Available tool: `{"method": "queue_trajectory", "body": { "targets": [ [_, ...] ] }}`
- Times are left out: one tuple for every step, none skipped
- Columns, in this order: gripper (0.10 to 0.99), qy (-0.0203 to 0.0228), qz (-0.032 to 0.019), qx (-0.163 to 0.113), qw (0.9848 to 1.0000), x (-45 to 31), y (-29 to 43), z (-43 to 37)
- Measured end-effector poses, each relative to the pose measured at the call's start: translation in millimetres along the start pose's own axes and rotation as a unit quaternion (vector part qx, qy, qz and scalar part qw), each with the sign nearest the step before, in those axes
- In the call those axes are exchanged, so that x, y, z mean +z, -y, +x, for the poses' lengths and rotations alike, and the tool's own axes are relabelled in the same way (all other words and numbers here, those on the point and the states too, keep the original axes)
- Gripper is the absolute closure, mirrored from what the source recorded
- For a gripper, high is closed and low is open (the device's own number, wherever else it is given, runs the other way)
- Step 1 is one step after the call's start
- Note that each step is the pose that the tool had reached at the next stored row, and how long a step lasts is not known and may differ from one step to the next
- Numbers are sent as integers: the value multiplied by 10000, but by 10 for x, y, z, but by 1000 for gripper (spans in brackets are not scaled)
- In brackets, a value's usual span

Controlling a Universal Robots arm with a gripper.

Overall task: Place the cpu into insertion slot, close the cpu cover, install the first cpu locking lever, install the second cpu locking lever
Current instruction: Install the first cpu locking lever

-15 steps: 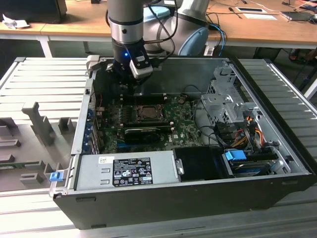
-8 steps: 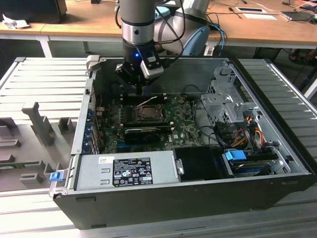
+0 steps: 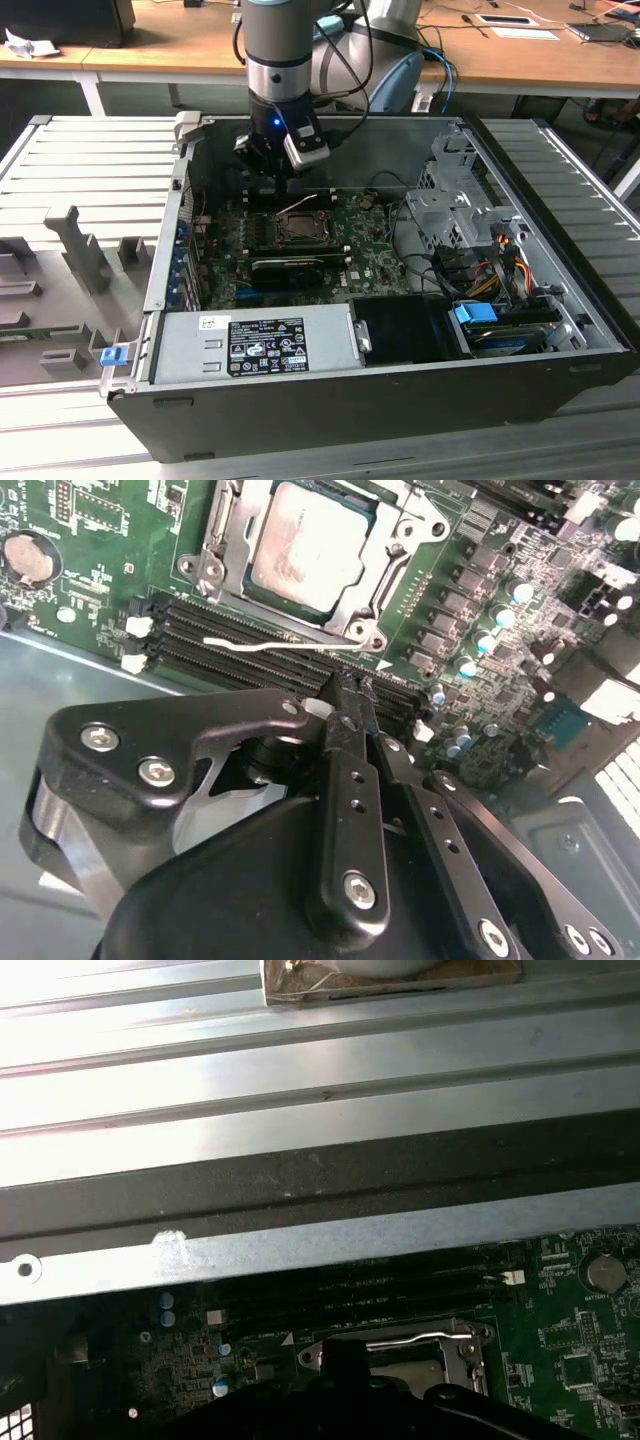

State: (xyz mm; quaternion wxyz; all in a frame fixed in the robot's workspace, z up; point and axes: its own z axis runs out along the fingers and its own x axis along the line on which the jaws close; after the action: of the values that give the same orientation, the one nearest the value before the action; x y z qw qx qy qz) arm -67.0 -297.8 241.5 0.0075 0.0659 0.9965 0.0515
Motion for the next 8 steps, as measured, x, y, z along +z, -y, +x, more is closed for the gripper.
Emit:
{"method": "queue_trajectory", "body": {
  "targets": [
    [980,0,0,0,10000,9,1,-2],
    [980,0,0,0,10000,18,1,-5],
    [980,0,0,0,10000,26,1,-11],
    [980,0,0,0,10000,32,1,-14],
    [980,0,0,0,10000,36,1,-17],
    [980,0,0,0,10000,40,1,-20],
    [980,0,-1,0,10000,43,1,-23],
    [980,0,-1,0,10000,46,1,-27]
  ]
}}
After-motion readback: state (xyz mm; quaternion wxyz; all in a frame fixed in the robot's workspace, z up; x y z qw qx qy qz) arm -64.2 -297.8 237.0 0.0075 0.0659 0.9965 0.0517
